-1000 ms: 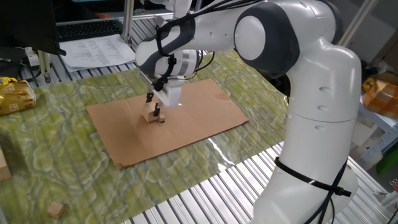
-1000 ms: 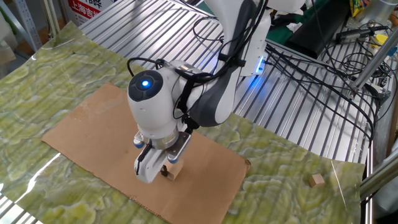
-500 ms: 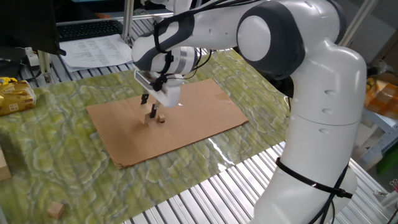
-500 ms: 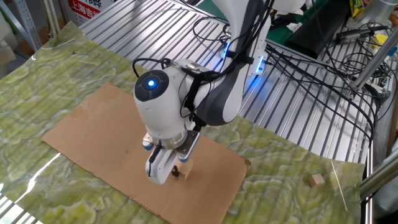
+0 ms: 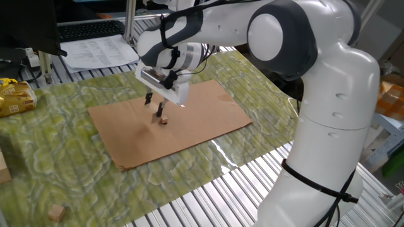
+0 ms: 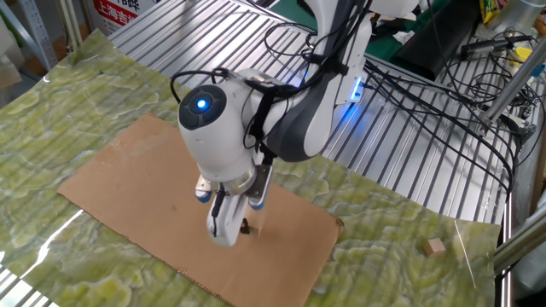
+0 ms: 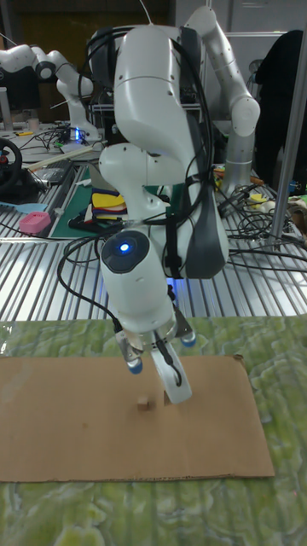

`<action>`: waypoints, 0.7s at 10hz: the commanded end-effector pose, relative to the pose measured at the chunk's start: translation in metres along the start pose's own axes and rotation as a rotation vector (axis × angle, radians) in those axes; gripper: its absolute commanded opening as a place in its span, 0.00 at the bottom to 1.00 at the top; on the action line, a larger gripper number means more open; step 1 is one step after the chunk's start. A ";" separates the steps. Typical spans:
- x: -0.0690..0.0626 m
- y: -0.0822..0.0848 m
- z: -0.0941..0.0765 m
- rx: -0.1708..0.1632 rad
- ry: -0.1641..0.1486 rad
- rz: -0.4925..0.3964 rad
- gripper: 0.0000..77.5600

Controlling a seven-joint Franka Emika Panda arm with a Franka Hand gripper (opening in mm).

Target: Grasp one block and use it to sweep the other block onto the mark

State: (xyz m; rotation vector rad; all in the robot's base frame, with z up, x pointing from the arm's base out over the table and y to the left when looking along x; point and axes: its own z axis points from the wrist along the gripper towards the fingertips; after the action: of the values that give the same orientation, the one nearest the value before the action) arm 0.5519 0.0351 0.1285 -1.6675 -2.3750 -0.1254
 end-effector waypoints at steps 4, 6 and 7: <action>-0.035 -0.015 -0.039 0.086 -0.094 -0.665 0.01; -0.049 -0.021 -0.038 0.125 -0.134 -0.792 0.01; -0.051 -0.022 -0.038 0.135 -0.141 -0.815 0.01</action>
State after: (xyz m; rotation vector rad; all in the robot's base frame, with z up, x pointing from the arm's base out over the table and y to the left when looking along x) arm 0.5503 0.0211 0.1395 -1.3185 -2.6178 -0.0712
